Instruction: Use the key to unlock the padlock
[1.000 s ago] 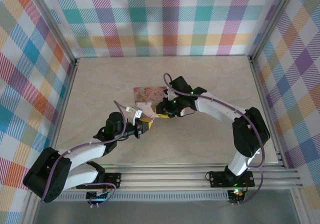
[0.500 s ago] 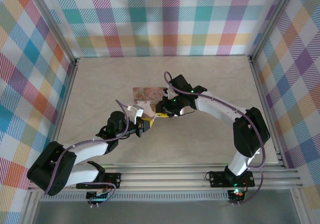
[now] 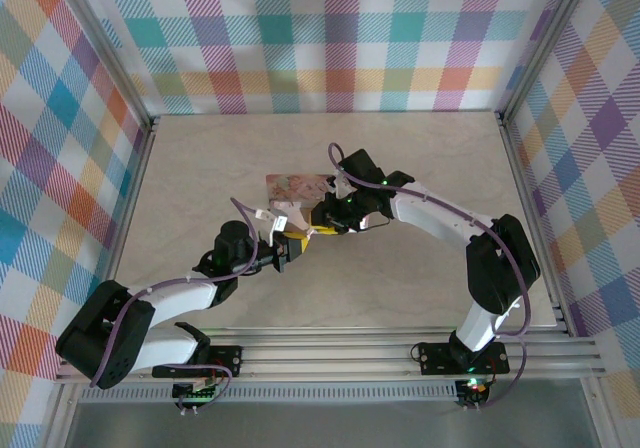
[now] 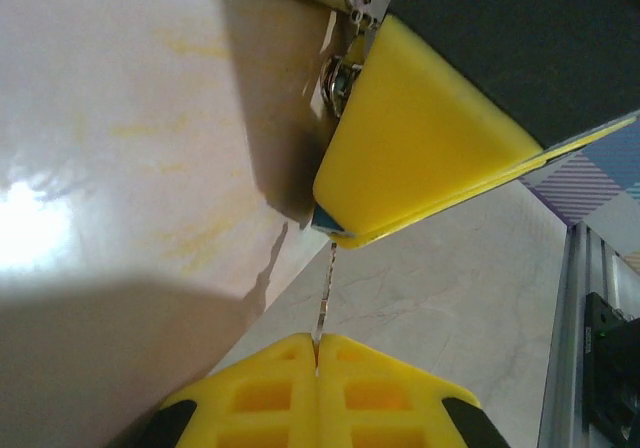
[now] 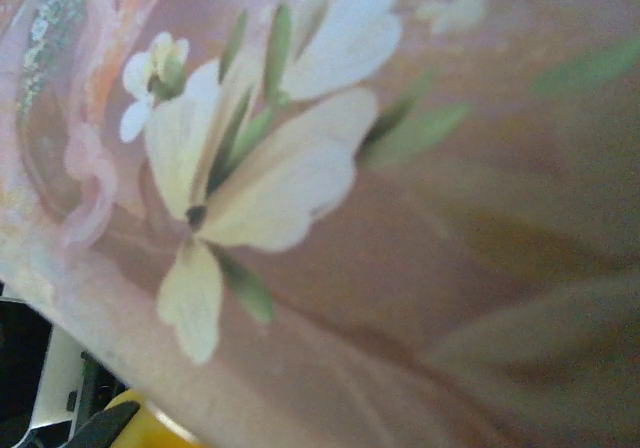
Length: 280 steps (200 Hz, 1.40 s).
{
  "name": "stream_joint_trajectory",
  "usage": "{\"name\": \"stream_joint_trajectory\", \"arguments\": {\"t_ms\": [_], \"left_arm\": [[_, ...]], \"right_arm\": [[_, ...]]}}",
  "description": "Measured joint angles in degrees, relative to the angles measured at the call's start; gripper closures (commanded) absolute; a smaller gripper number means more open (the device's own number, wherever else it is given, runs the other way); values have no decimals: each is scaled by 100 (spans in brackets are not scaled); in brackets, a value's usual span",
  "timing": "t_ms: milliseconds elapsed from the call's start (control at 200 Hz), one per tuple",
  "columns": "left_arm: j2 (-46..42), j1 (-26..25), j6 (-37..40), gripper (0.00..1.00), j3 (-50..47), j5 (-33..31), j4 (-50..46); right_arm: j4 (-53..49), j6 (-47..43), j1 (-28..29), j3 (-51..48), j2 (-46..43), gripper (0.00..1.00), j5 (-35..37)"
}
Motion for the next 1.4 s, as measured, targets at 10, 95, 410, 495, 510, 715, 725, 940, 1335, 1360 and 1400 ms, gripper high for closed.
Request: {"name": "stream_joint_trajectory", "arguments": {"t_ms": [10,95,410,495,510,715,725,940,1335,1360,1400], "left_arm": [[0,0,0,100,0,0,11],[0,0,-24,100,9,-2,42],[94,0,-116,100,76,-42,76],[153,0,-133,100,105,-44,118],[162,0,-133,100,105,-44,133],[251,0,-267,100,105,-66,345],[258,0,-278,100,105,-66,356],[715,0,-621,100,181,-33,920],[1300,7,-1226,100,321,-4,1283],[1349,11,-1235,100,321,-4,1325],[1458,11,-1259,100,321,-4,1408]], "right_arm": [[0,0,0,0,0,100,0],[2,2,0,0,0,100,-13],[48,68,0,0,0,100,-81],[50,81,-17,0,0,100,-79],[50,81,-22,0,0,100,-79],[109,105,-35,0,0,100,-101],[114,105,-39,0,0,100,-101],[212,125,-85,-11,39,100,-94],[566,-35,-170,-210,216,100,-157],[608,-52,-170,-240,225,100,-149],[695,-68,-175,-310,227,99,-120]]}}
